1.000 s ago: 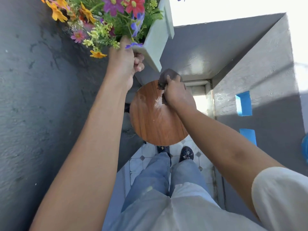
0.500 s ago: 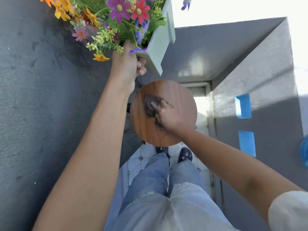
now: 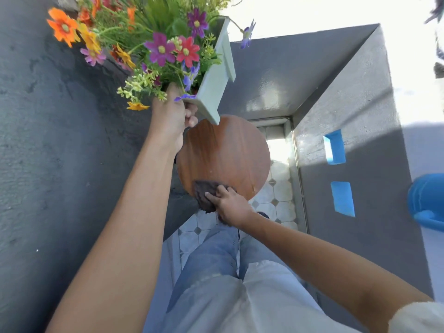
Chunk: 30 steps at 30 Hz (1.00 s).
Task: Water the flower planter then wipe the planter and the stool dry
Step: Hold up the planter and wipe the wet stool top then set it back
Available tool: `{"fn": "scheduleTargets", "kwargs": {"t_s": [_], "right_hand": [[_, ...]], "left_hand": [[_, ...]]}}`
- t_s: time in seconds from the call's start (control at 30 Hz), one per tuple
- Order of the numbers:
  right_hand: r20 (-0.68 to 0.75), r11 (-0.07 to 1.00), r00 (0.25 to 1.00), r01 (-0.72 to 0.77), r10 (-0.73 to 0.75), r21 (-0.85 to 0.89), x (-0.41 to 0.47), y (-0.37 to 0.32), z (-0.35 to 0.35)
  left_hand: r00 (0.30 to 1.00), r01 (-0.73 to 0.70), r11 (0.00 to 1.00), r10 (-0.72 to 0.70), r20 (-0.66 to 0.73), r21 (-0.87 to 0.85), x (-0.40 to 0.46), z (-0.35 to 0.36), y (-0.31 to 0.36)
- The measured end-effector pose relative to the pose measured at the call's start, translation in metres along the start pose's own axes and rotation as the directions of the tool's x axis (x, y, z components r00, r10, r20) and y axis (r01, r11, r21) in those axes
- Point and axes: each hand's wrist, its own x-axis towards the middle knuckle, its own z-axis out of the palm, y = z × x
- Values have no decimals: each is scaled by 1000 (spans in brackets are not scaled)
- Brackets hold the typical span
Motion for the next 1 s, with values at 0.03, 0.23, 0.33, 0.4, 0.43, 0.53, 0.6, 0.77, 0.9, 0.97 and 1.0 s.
{"fn": "scheduleTargets", "kwargs": {"t_s": [0.03, 0.23, 0.33, 0.4, 0.43, 0.53, 0.6, 0.77, 0.9, 0.97, 1.0], "right_hand": [[-54, 1000, 998, -24, 24, 6, -6, 15, -3], [-365, 840, 759, -451, 539, 302, 13, 116, -69], [-342, 813, 746, -457, 571, 360, 8, 99, -69], [-291, 874, 832, -401, 473, 273, -9, 74, -53], [-254, 911, 879, -358, 402, 205, -21, 64, -43], [-178, 951, 937, -280, 301, 133, -50, 48, -14], [-163, 906, 909, -338, 384, 254, -60, 47, -2], [-168, 711, 774, -442, 611, 547, -67, 44, -15], [-186, 565, 633, -473, 752, 676, -75, 37, -40], [-214, 550, 599, -458, 772, 699, -81, 35, -44], [-225, 550, 594, -448, 772, 705, -86, 33, -44]], "left_hand": [[1000, -3, 1000, 3, 1, 4, -2, -2, -5], [998, 58, 998, -58, -35, 6, -14, -8, -39], [996, 90, 995, -90, -22, 37, -26, -9, -56], [993, 114, 992, -113, -30, 45, -37, -8, -65], [991, 127, 991, -126, -36, 50, -42, -8, -70], [990, 137, 985, -131, -57, 101, -55, -8, -90], [990, 142, 980, -137, -47, 137, -64, -9, -103], [976, 219, 965, -216, -41, 141, -91, 0, -126], [960, 279, 948, -273, -63, 154, -106, 8, -160], [951, 306, 942, -296, -90, 140, -112, 15, -175], [947, 320, 935, -309, -90, 156, -115, 18, -181]]}}
